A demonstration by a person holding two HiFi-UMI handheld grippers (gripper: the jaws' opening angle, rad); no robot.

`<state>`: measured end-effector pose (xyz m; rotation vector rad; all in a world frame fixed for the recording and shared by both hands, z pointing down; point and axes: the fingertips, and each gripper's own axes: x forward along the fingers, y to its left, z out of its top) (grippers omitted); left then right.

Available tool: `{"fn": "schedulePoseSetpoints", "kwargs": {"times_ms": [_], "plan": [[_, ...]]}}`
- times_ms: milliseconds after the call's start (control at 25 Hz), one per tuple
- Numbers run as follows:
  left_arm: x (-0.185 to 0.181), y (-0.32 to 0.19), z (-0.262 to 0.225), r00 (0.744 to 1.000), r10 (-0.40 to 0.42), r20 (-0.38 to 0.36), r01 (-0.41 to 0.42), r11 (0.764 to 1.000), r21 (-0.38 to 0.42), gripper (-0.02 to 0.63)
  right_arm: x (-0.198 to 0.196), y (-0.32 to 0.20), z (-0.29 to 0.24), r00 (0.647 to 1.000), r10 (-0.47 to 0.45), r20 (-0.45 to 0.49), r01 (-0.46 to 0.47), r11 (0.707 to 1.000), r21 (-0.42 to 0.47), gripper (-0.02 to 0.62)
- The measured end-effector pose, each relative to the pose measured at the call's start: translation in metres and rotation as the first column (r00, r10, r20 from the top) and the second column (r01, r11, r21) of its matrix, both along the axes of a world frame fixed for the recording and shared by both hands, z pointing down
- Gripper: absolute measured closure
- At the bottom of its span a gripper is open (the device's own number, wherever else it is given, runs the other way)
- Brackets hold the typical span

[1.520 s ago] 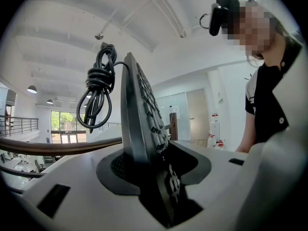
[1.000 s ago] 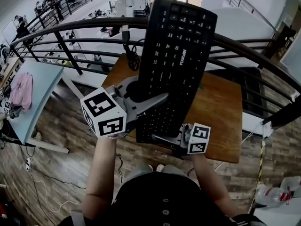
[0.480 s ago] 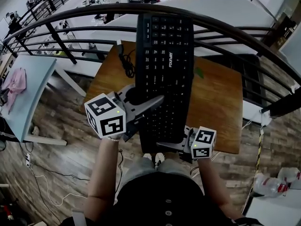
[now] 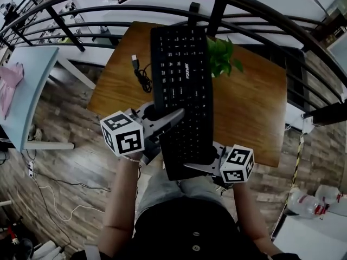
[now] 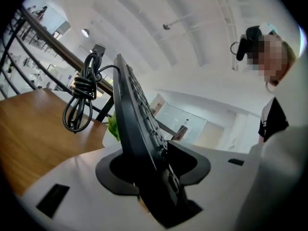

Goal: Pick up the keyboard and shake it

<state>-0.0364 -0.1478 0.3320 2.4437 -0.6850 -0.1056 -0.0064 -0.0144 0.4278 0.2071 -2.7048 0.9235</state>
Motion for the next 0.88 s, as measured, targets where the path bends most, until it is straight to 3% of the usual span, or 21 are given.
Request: {"fn": "schedulePoseSetpoints", "kwargs": {"times_ms": [160, 480, 880], "plan": [[-0.017, 0.000, 0.036, 0.998, -0.049, -0.050, 0.043, 0.994, -0.099, 0.419, -0.007, 0.008, 0.017, 0.999, -0.027, -0.035, 0.025, 0.999, -0.046, 0.337], [-0.024, 0.000, 0.097, 0.996, -0.064, -0.056, 0.048, 0.965, -0.259, 0.408, -0.012, 0.018, 0.051, 0.998, -0.020, -0.056, 0.009, 0.981, -0.194, 0.333], [-0.011, 0.011, 0.172, 0.999, -0.042, -0.028, 0.024, 0.882, -0.471, 0.400, -0.003, 0.035, 0.088, 1.000, 0.014, -0.024, -0.022, 0.926, -0.377, 0.333]]}}
